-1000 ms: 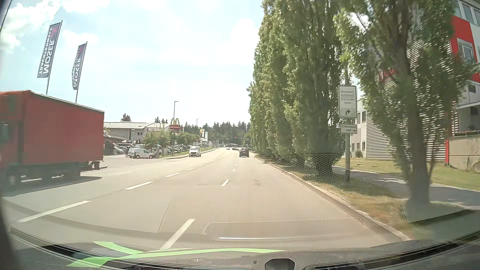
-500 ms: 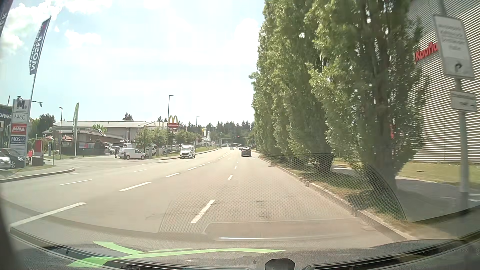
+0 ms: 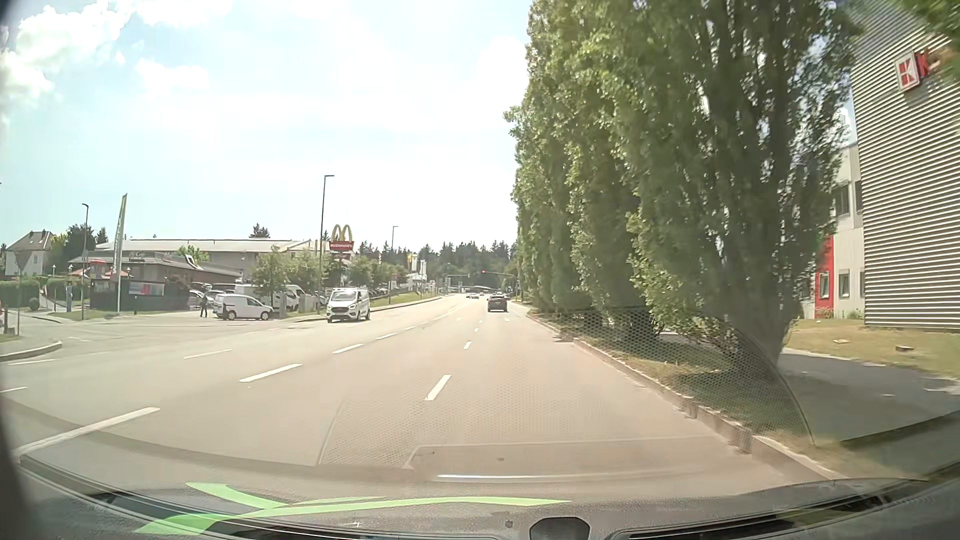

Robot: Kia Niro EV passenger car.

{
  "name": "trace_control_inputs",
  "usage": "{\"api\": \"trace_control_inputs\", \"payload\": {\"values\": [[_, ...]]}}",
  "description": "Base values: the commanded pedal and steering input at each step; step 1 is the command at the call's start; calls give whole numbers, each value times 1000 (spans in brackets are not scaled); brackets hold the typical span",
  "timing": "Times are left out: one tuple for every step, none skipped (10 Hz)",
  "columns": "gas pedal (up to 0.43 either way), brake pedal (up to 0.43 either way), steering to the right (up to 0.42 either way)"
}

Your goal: Follow the waypoints while adhering to traffic rules and regulations

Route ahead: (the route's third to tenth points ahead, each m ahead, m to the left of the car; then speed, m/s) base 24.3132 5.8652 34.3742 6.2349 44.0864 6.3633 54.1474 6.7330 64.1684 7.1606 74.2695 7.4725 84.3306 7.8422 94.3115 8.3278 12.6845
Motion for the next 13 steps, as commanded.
{"api": "trace_control_inputs", "payload": {"values": [[110,0,-11],[110,0,-10],[110,0,-9],[110,0,-8],[110,0,-7],[110,0,-7],[110,0,-5],[110,0,-2],[110,0,-1],[110,0,-1],[110,0,-1],[110,0,-1],[110,0,-1]]}}
